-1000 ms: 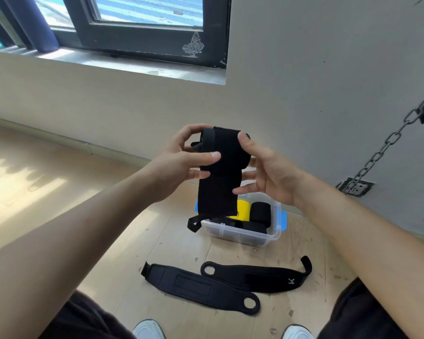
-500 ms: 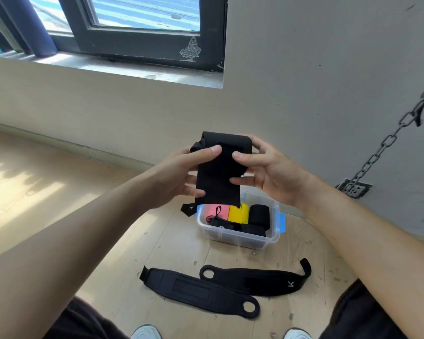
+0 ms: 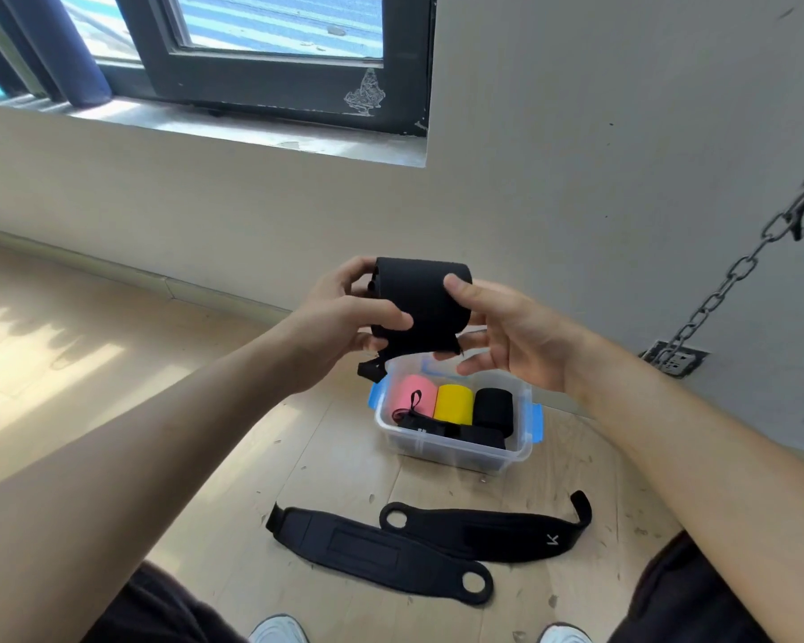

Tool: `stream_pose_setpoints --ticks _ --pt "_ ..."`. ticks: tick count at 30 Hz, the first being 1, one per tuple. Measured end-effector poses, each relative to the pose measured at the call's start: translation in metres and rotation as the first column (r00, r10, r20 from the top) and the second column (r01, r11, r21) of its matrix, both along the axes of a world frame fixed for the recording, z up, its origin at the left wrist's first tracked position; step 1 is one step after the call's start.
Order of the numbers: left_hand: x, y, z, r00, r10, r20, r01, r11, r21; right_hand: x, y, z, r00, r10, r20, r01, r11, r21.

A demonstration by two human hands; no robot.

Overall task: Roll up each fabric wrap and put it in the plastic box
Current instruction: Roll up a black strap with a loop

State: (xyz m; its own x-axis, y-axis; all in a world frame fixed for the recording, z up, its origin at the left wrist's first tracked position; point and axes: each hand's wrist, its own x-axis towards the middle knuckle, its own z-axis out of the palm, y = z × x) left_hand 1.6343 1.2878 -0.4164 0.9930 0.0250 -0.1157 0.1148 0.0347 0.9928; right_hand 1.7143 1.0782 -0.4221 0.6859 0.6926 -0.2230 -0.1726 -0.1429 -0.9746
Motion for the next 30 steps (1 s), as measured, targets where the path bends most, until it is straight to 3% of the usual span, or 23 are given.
stream_pose_setpoints --ticks 5,10,15,19,22,30 --pt "-0.001 0.001 -0.002 0.998 -0.047 -0.043 0.054 0.98 0.191 0.006 -0.002 -0.009 0.999 -0.033 0.019 0.033 0.999 0.042" --pt "0.002 0.001 -0.008 0.988 -0.042 -0.145 0.075 0.97 0.23 0.013 0.0 -0.018 0.98 -0.197 0.022 0.195 0.978 0.075" --pt "0.002 -0.011 -0.032 0.983 0.016 -0.181 0.012 0.988 0.154 0.012 0.008 -0.039 0.956 -0.273 -0.112 0.282 0.956 0.076" --pt "0.005 -0.018 -0.057 0.966 0.116 -0.23 -0.105 0.993 0.061 0.006 0.019 -0.067 0.872 -0.442 -0.211 0.465 0.883 0.07" --pt "0.008 -0.027 -0.077 0.949 0.172 -0.263 -0.171 0.985 0.027 0.002 0.02 -0.09 0.847 -0.453 -0.278 0.478 0.878 0.023" --pt "0.044 -0.051 -0.151 0.967 0.141 -0.211 -0.106 0.98 0.17 0.04 -0.001 -0.14 0.841 -0.491 -0.227 0.464 0.871 -0.161"
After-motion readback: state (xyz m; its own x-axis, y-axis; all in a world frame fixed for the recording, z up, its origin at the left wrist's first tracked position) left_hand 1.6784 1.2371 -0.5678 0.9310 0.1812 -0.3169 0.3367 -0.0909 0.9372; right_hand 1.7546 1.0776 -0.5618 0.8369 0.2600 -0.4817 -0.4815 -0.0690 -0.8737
